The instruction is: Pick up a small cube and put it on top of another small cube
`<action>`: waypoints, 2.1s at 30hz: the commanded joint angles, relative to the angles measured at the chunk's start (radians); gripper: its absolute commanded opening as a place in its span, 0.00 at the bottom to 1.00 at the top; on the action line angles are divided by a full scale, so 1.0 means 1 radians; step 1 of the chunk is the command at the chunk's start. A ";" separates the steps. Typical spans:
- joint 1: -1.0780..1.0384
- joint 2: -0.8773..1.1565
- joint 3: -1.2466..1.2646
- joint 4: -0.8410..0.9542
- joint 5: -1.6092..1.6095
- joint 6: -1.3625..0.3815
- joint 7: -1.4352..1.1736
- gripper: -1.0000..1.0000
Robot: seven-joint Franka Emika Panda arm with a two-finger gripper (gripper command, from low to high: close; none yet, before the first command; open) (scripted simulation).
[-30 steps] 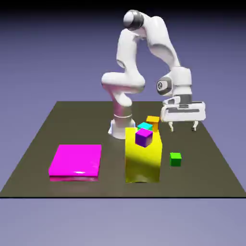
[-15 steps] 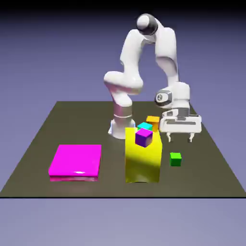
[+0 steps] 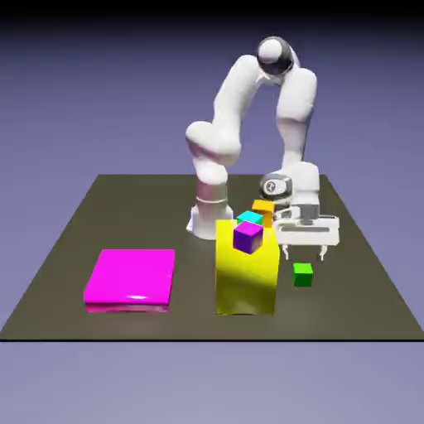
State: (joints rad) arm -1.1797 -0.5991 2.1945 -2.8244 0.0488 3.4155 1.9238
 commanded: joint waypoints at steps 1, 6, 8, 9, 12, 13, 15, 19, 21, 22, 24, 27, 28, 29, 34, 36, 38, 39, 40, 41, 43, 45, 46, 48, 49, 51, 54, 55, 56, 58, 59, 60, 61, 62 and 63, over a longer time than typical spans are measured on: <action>-0.036 -0.017 0.030 0.011 -0.011 0.015 0.011 1.00; -0.192 -0.090 0.157 0.056 -0.057 0.082 0.059 1.00; -0.192 -0.090 0.157 0.056 -0.057 0.082 0.059 0.00; -0.156 -0.073 0.128 0.046 -0.046 0.066 0.048 0.00; -0.047 -0.022 0.039 0.014 -0.014 0.020 0.015 0.00; -0.011 -0.005 0.009 0.003 -0.003 0.005 0.003 0.00; 0.061 0.029 -0.050 -0.018 0.018 -0.026 -0.019 0.00; 0.206 0.097 -0.169 -0.060 0.061 -0.087 -0.063 0.00; 0.255 0.115 -0.239 -0.042 0.057 -0.149 -0.063 0.00; 0.272 0.120 -0.275 -0.024 0.048 -0.189 -0.047 0.00; 0.303 0.129 -0.348 0.012 0.029 -0.273 -0.011 0.00; 0.350 0.144 -0.457 0.066 0.001 -0.398 0.044 0.00; 0.366 0.149 -0.493 0.085 -0.008 -0.439 0.063 0.00; 0.382 0.153 -0.529 0.103 -0.017 -0.481 0.081 0.00; 0.460 0.177 -0.710 0.193 -0.064 -0.690 0.172 0.00; 0.491 0.187 -0.783 0.230 -0.083 -0.773 0.209 0.00; 0.522 0.196 -0.855 0.266 -0.102 -0.856 0.245 0.00; 0.537 0.201 -0.891 0.285 -0.112 -0.898 0.266 0.00; 0.546 0.203 -0.923 0.305 -0.124 -0.942 0.294 0.00; 0.555 0.206 -0.956 0.325 -0.136 -0.985 0.322 0.00; 0.574 0.210 -1.022 0.365 -0.159 -1.072 0.377 0.00; 0.593 0.215 -1.087 0.405 -0.183 -1.159 0.433 0.00; 0.602 0.218 -1.120 0.425 -0.195 -1.203 0.461 0.00; 0.621 0.223 -1.185 0.465 -0.219 -1.290 0.517 0.00; 0.630 0.225 -1.218 0.484 -0.231 -1.333 0.545 0.00; 0.649 0.230 -1.284 0.524 -0.255 -1.420 0.600 0.00; 0.609 0.251 -1.275 0.504 -0.304 -1.394 0.684 0.00; 0.595 0.274 -1.266 0.475 -0.328 -1.351 0.706 0.00; 0.581 0.297 -1.257 0.445 -0.353 -1.307 0.728 0.00; 0.574 0.307 -1.253 0.431 -0.364 -1.288 0.738 1.00; 0.574 0.307 -1.253 0.431 -0.364 -1.288 0.738 1.00; 0.588 0.284 -1.262 0.461 -0.339 -1.331 0.716 1.00; 0.603 0.261 -1.271 0.491 -0.315 -1.375 0.694 1.00; 0.617 0.239 -1.280 0.520 -0.290 -1.418 0.672 1.00; 0.627 0.221 -1.286 0.543 -0.272 -1.451 0.655 1.00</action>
